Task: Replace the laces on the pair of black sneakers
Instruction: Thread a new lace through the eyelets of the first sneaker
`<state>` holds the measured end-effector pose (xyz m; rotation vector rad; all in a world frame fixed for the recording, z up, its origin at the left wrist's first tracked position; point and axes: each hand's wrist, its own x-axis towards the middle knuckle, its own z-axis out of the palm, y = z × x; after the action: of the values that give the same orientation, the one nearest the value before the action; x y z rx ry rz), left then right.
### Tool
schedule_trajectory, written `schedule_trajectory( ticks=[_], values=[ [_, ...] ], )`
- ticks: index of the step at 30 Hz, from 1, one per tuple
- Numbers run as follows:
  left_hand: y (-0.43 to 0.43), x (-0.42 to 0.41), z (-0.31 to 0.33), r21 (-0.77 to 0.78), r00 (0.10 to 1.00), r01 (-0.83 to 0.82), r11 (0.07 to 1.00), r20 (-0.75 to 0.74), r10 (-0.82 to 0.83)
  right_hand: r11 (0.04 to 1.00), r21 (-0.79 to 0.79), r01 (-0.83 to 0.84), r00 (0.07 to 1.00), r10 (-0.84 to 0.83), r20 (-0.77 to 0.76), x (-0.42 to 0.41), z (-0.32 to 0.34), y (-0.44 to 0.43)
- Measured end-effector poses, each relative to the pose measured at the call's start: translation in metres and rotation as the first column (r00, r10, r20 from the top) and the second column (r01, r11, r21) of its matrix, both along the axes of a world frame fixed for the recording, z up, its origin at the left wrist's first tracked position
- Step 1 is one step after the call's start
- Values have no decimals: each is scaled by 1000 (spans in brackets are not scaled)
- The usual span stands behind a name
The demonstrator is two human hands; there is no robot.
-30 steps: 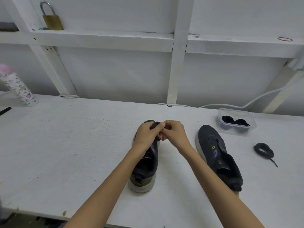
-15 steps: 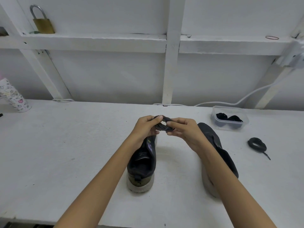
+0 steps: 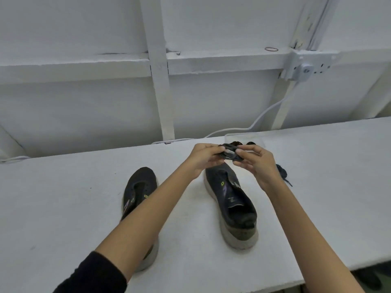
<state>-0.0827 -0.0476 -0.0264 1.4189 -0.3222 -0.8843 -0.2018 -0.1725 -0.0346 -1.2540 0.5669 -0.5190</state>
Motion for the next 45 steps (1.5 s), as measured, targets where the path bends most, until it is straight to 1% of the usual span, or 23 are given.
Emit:
schedule_trajectory(
  ticks=[5,7,9,11,12,14,17,19,21,23,25,26,27,28,29,30,31,32,33,35,36,40,45],
  values=[
    [-61,-8,-21,157,985,50,986,154,-74,994,-28,103,994,-104,-45,-18,-20,-40],
    [-79,-8,-33,268,948,45,962,292,-125,989,-35,145,984,-148,-99,-20,-31,-51],
    [-91,-8,-44,431,834,29,902,487,-259,983,-33,179,970,-182,-159,-19,-45,-61],
    [-99,-9,-53,568,697,-9,823,593,-402,981,-39,189,960,-193,-204,-16,-61,-70],
    [-102,-9,-57,608,659,-23,794,606,-445,980,-48,195,954,-201,-224,-15,-68,-74],
    [-108,-9,-65,651,616,-27,759,609,-500,973,-93,211,938,-228,-260,-13,-82,-81],
    [-112,-10,-74,692,555,-23,722,609,-566,954,-210,216,909,-275,-314,-11,-97,-87],
    [-109,-10,-76,687,555,-15,727,610,-565,943,-280,182,897,-276,-345,-10,-105,-87],
    [-101,-9,-74,635,626,13,772,597,-502,907,-394,151,874,-308,-376,-8,-109,-86],
    [-88,-8,-68,519,726,4,855,586,-360,843,-526,111,843,-360,-399,-8,-108,-83],
    [-68,-16,-61,336,808,-107,936,578,-115,731,-682,14,796,-421,-435,-11,-103,-77],
    [-57,-23,-59,233,836,-193,953,547,35,661,-750,-24,773,-464,-433,-14,-100,-73],
    [-45,-33,-59,145,852,-276,950,494,172,606,-795,-19,765,-504,-402,-18,-96,-65],
    [-33,-43,-62,90,863,-335,938,428,268,587,-809,19,777,-518,-358,-21,-93,-56],
    [-22,-53,-67,65,879,-357,932,360,312,629,-774,69,812,-486,-323,-24,-91,-46],
    [-13,-62,-74,64,904,-345,936,292,313,732,-672,116,868,-403,-289,-26,-90,-36],
    [-6,-70,-80,75,928,-316,946,231,291,852,-512,108,919,-282,-275,-27,-91,-25],
    [-1,-75,-88,94,947,-284,954,186,263,936,-347,61,954,-156,-254,-27,-90,-12],
    [3,-80,-93,107,959,-251,962,159,233,970,-243,1,968,-62,-243,-28,-91,-1],
    [10,-84,-99,120,969,-212,970,153,193,983,-171,-62,974,22,-226,-28,-90,17],
    [13,-85,-100,120,970,-204,972,157,184,987,-154,-56,978,23,-208,-28,-88,24],
    [28,-82,-99,121,969,-208,971,159,188,999,41,-22,986,28,-163,-22,-85,50],
    [54,-71,-92,121,964,-254,960,118,240,998,66,4,985,7,-173,-11,-90,74]
  ],
)
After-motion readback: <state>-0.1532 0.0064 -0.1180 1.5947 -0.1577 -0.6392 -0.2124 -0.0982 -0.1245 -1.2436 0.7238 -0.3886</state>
